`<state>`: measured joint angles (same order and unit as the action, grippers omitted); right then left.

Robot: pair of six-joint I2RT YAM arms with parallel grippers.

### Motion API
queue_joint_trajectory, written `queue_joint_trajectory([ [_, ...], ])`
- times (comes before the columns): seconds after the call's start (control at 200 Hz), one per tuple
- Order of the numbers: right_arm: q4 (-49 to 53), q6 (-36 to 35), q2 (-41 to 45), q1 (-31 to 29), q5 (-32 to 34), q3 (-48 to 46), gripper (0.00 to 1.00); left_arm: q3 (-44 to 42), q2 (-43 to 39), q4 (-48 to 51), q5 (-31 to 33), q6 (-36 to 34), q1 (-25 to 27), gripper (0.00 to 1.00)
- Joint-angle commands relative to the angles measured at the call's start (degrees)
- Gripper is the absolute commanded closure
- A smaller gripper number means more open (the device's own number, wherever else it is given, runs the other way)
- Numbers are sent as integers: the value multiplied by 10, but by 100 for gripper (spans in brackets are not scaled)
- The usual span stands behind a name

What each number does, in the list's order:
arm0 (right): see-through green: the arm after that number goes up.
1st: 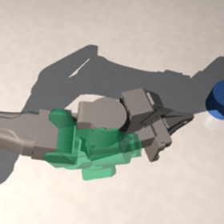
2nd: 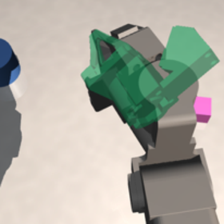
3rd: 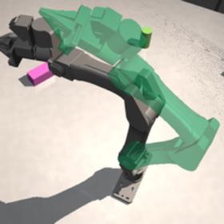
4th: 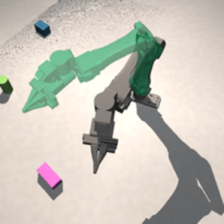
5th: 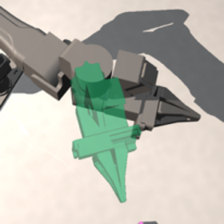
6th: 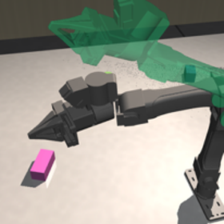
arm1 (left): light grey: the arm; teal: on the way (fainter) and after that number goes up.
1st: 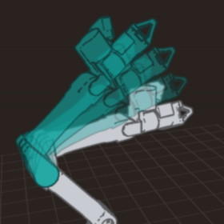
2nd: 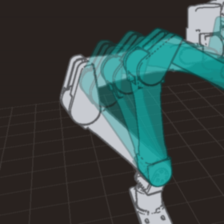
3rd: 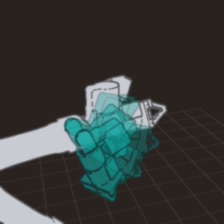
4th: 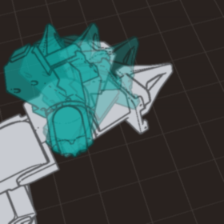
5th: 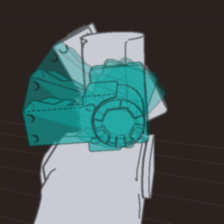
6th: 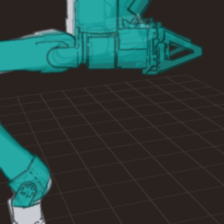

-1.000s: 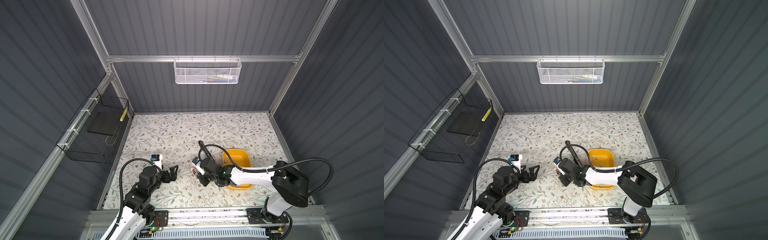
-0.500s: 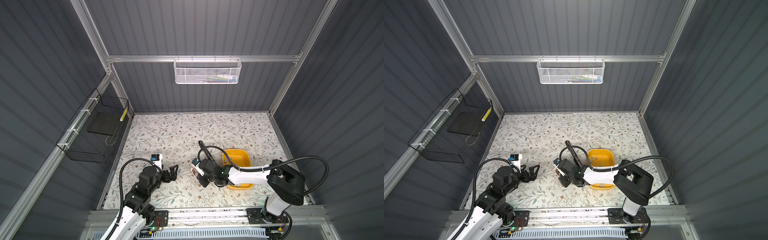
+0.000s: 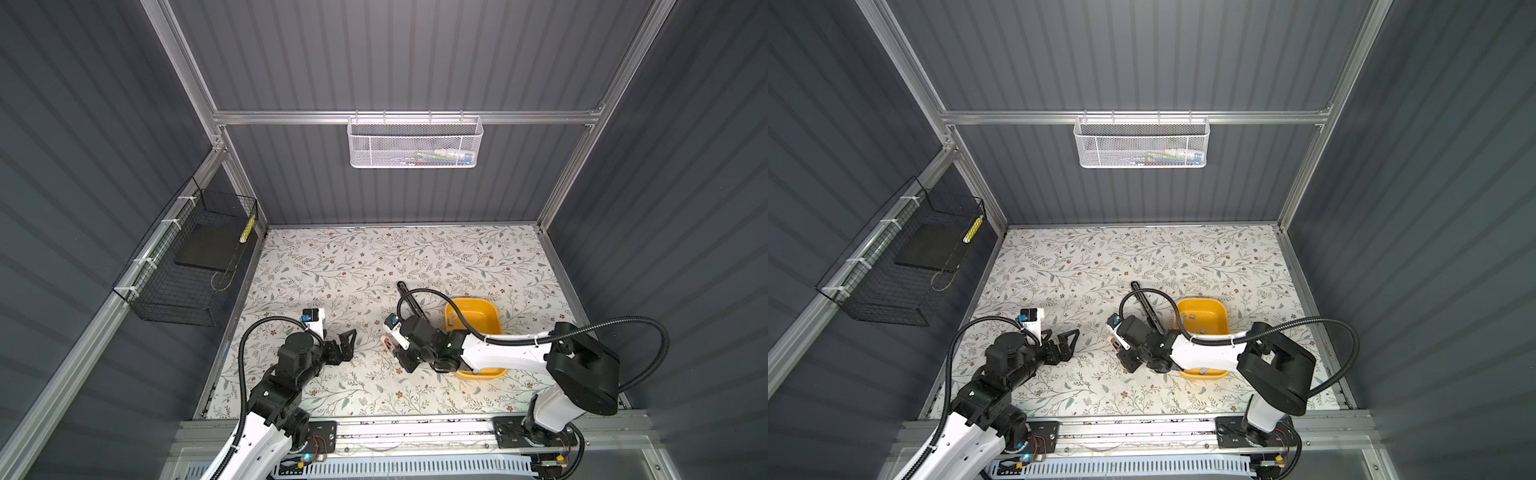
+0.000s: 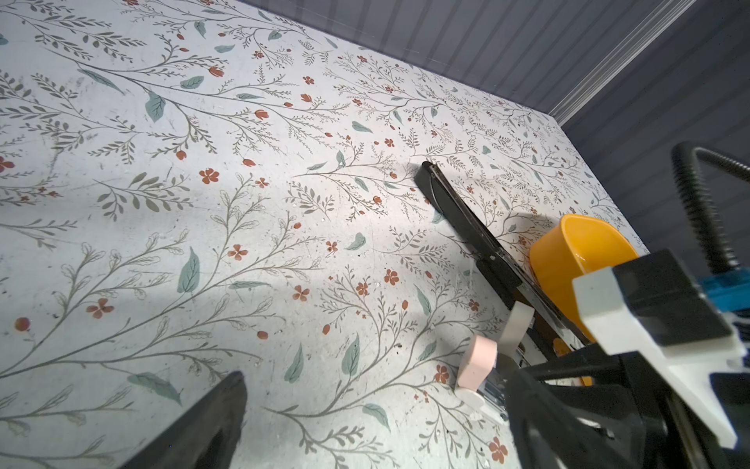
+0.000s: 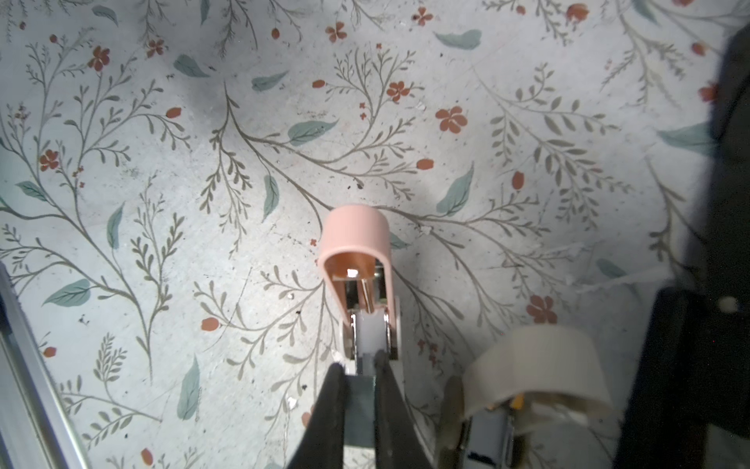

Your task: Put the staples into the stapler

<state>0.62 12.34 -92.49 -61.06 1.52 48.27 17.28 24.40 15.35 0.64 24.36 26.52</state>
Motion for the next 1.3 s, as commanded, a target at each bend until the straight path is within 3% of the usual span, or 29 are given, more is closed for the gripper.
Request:
queue_joint_trajectory([
  [0.0, 5, -9, 0, 2, 13, -4, 88, -1, -1, -5, 7, -6, 0, 0],
  [1.296, 31, -11, -38, 1, 15, 24, 88, -2, -5, -4, 7, -6, 0, 0],
])
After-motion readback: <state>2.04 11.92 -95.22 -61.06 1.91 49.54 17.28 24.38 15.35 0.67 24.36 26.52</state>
